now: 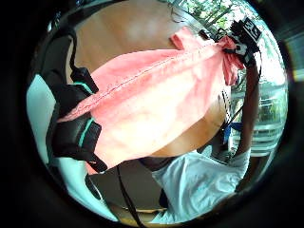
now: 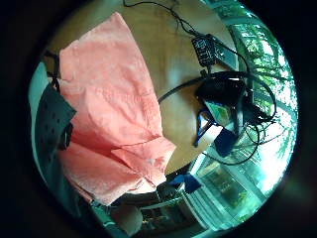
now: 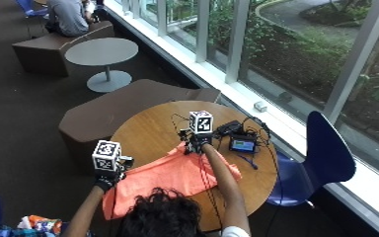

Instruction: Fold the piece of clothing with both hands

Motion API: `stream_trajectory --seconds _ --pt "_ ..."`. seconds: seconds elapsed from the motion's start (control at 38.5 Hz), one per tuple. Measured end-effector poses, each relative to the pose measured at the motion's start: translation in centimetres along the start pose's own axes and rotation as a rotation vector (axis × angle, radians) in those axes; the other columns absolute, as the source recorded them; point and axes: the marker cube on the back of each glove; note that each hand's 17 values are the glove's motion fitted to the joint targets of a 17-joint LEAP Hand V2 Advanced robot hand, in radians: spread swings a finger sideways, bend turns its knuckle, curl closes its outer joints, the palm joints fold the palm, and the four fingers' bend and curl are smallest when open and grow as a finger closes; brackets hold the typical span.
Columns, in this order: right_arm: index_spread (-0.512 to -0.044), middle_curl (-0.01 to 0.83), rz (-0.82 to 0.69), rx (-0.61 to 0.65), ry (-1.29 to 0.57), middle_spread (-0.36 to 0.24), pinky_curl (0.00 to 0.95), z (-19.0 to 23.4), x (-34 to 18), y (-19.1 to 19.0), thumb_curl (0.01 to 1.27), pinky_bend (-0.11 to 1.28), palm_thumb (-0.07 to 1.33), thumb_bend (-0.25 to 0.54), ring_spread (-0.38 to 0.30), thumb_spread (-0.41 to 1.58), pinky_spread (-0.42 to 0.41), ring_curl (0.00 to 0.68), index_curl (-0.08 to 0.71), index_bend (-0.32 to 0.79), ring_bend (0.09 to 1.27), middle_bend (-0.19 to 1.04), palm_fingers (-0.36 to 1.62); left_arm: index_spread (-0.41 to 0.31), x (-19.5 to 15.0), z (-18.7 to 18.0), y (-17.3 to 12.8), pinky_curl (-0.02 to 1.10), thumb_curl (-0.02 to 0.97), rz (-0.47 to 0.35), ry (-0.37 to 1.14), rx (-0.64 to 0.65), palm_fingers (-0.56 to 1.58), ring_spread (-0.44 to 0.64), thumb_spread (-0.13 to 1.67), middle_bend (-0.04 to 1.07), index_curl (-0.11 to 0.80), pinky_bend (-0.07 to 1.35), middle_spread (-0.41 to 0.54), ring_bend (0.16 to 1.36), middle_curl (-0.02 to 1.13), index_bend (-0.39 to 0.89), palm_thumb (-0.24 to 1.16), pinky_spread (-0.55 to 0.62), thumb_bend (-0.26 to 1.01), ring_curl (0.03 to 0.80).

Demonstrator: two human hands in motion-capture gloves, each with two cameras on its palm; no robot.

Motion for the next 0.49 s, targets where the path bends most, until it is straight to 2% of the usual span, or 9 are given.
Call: stream_trajectory --seconds 0.16,0.21,0.29,0.36,0.39,0.42,0.44,0.49 --pt "-0.311 0.459 0.131 -0.044 0.000 -0.257 0.411 1.7 0.7 -2.1 0.36 0.65 0.94 0.023 -0.249 0.99 -0.354 0.466 0.333 0.13 0.82 0.41 1.37 -0.358 -0.1 3.1 -3.5 0.49 0.315 -0.016 0.004 -0.094 1.40 -0.39 1.18 0.76 0.437 0.71 -0.403 0.94 0.57 0.20 0.67 -0.41 -0.01 0.513" --pt "-0.307 0.463 0.137 -0.001 0.011 -0.254 0.415 1.8 1.1 -2.2 0.36 0.66 0.93 0.005 -0.245 0.96 -0.351 0.470 0.335 0.14 0.83 0.42 1.37 -0.359 -0.1 4.0 -4.4 0.49 0.315 -0.025 0.011 -0.083 1.40 -0.39 1.18 0.76 0.443 0.71 -0.402 0.95 0.57 0.20 0.68 -0.41 -0.01 0.516" --pt "-0.303 0.470 0.174 0.141 0.038 -0.252 0.422 1.6 2.4 -1.9 0.37 0.67 0.94 -0.011 -0.239 0.93 -0.342 0.476 0.337 0.14 0.84 0.44 1.37 -0.363 -0.7 5.0 -5.2 0.49 0.314 -0.066 -0.005 -0.022 1.39 -0.39 1.18 0.77 0.453 0.70 -0.399 0.96 0.56 0.20 0.68 -0.41 -0.01 0.517" --pt "-0.300 0.479 0.243 0.367 0.069 -0.246 0.422 1.5 4.7 -0.9 0.37 0.66 0.93 -0.028 -0.238 0.90 -0.333 0.465 0.343 0.15 0.80 0.46 1.32 -0.358 -0.5 2.6 -3.2 0.49 0.312 -0.133 -0.060 0.074 1.37 -0.39 1.18 0.77 0.459 0.68 -0.396 0.97 0.56 0.20 0.68 -0.40 -0.02 0.520" --pt "-0.306 0.466 0.263 0.444 0.072 -0.249 0.420 1.2 5.0 0.6 0.37 0.66 0.93 -0.023 -0.246 0.90 -0.329 0.449 0.352 0.18 0.74 0.42 1.22 -0.341 0.0 0.8 -1.6 0.48 0.310 -0.149 -0.082 0.112 1.27 -0.39 1.17 0.74 0.442 0.65 -0.393 1.01 0.55 0.13 0.66 -0.38 -0.03 0.525" --pt "-0.308 0.467 0.281 0.508 0.066 -0.248 0.415 1.0 5.2 2.4 0.38 0.64 0.95 -0.013 -0.249 0.90 -0.325 0.445 0.355 0.18 0.71 0.42 1.19 -0.317 0.5 -1.0 0.1 0.48 0.308 -0.158 -0.103 0.145 1.17 -0.39 1.16 0.71 0.422 0.62 -0.381 1.03 0.54 0.07 0.64 -0.36 -0.04 0.524" --pt "-0.310 0.465 0.300 0.555 0.049 -0.248 0.412 1.0 5.4 4.3 0.38 0.63 0.95 -0.013 -0.252 0.90 -0.319 0.437 0.362 0.19 0.68 0.41 1.17 -0.302 1.1 -2.3 1.5 0.48 0.307 -0.163 -0.121 0.171 1.05 -0.39 1.15 0.65 0.412 0.62 -0.365 0.99 0.52 0.06 0.63 -0.35 -0.04 0.506" --pt "-0.311 0.459 0.353 0.614 -0.012 -0.248 0.409 2.0 6.6 7.4 0.39 0.62 0.95 -0.017 -0.258 0.91 -0.309 0.424 0.367 0.18 0.63 0.39 1.16 -0.282 1.5 -2.0 2.9 0.48 0.305 -0.171 -0.153 0.202 1.00 -0.38 1.14 0.60 0.398 0.60 -0.346 0.97 0.52 0.06 0.62 -0.32 -0.03 0.505"
